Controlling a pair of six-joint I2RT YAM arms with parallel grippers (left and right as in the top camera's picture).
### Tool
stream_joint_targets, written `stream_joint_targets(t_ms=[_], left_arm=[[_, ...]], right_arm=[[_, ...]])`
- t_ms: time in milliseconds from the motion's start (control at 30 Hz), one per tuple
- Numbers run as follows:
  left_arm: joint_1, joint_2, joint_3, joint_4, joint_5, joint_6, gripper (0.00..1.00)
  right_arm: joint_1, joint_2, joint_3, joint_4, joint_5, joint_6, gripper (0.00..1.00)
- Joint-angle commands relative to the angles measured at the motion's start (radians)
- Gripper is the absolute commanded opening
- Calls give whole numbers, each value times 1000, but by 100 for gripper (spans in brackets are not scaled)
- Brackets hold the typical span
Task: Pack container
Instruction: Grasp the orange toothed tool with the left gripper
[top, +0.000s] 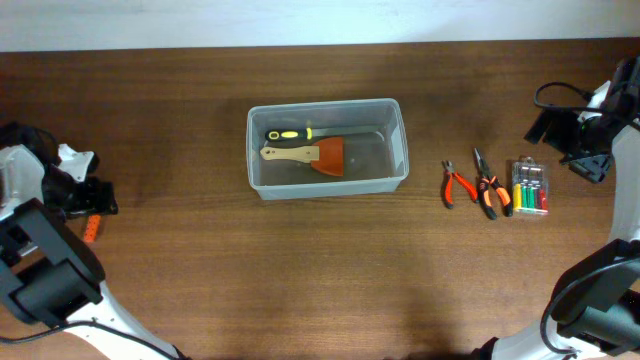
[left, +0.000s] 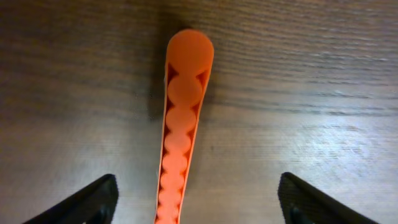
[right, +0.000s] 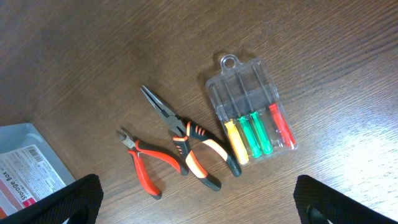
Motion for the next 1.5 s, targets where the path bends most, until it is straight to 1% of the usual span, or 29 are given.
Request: stream_joint_targets(t_ms=[0,100,300,333,400,500,633,700,800,967,1000,1100,1200,1233,1300,1367,1467], left_arm=[[4,51,-6,9,4,85,77],[4,70,-6,26,4,89,72],[4,71,-6,49,3,89,70],[4,71,-6,50,3,93,69],[4,71,-6,50,3,124,62],[4,73,-6,50,3,146,56],[4,85,-6,51,3,146,54],[4,93,-6,50,4,146,51],[4,98,-6,49,4,145,39],[4,98,-6,46,4,145,30],[4,98,-6,45,4,145,27],[3,97,-6,40,4,145,2],[2,97,0,9,5,145,2],[-2,97,16,-28,15,145,2],[-10,97,55,-80,68,144,2],[-23,95,118,-148,138,136,2],[-54,93,295,-300,210,51,2]], right_arm=[[-3,14,23,-3,-5,8,99],[-3,14,23,-8,-5,8,99],[-3,14,23,-13,-5,8,99],[-3,14,23,-13,-5,8,99],[-3,14,23,-13,-5,8,99],[-3,14,23,-13,-5,8,99],[-3,14,23,-12,3,8,98],[-3,14,23,-12,3,8,99],[-3,14,23,-13,3,8,99],[-3,14,23,-12,3,8,98],[-3,14,23,-12,3,8,99],[-3,14,23,-12,3,8,99],[-3,14,23,-12,3,8,99],[-3,14,23,-12,3,8,99],[-3,14,23,-12,3,8,98],[-3,14,23,-13,2,8,99],[-3,14,23,-13,2,8,99]])
